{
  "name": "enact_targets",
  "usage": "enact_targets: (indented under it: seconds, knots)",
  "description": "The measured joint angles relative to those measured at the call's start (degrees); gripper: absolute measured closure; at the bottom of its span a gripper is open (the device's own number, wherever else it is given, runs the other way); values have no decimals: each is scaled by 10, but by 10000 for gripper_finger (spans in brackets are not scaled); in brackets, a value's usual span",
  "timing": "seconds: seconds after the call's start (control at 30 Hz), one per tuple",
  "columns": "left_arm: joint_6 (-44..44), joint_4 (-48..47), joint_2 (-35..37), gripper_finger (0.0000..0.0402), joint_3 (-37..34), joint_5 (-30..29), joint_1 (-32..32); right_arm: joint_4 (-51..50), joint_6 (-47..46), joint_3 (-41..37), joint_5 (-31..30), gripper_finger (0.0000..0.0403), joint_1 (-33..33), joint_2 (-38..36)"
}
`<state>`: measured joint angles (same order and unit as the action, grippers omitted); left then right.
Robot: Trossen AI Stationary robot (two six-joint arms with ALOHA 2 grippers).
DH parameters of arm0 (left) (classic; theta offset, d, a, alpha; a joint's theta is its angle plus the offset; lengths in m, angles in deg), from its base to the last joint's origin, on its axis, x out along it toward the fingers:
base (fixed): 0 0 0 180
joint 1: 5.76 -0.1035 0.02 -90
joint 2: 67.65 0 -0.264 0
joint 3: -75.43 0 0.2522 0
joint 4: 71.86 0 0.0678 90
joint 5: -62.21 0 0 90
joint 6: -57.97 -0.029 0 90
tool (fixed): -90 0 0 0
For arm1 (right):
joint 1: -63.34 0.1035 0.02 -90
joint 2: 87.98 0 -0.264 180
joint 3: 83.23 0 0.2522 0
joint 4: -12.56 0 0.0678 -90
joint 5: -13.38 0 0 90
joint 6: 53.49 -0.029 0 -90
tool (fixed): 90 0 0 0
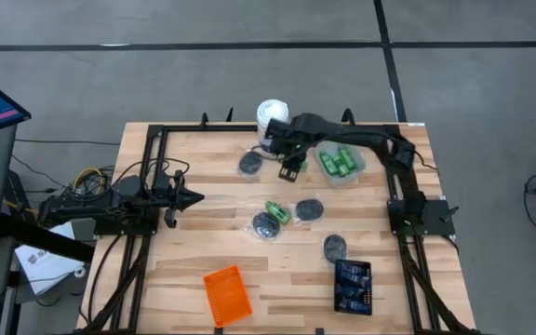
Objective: Pick & Place Travel size toiletries
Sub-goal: Put the green shampoo into the gray basket
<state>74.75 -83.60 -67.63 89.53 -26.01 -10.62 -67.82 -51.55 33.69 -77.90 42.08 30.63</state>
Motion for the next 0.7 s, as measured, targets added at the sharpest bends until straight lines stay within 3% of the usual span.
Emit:
enact_targets:
  seconds: [0.17,0.4,0.5,0.7]
  knots:
    - [0,2,0,401,0,0,0,-28,-22,-1,-16,240,-17,-84]
    - [0,2,0,401,0,0,0,-33,-83,-11,-112,245,-47,-189]
    - [0,2,0,401,0,0,0,-30,-109,-41,-142,244,-63,-221]
    - [0,2,0,401,0,0,0,6,-139,-157,-143,235,-94,-254]
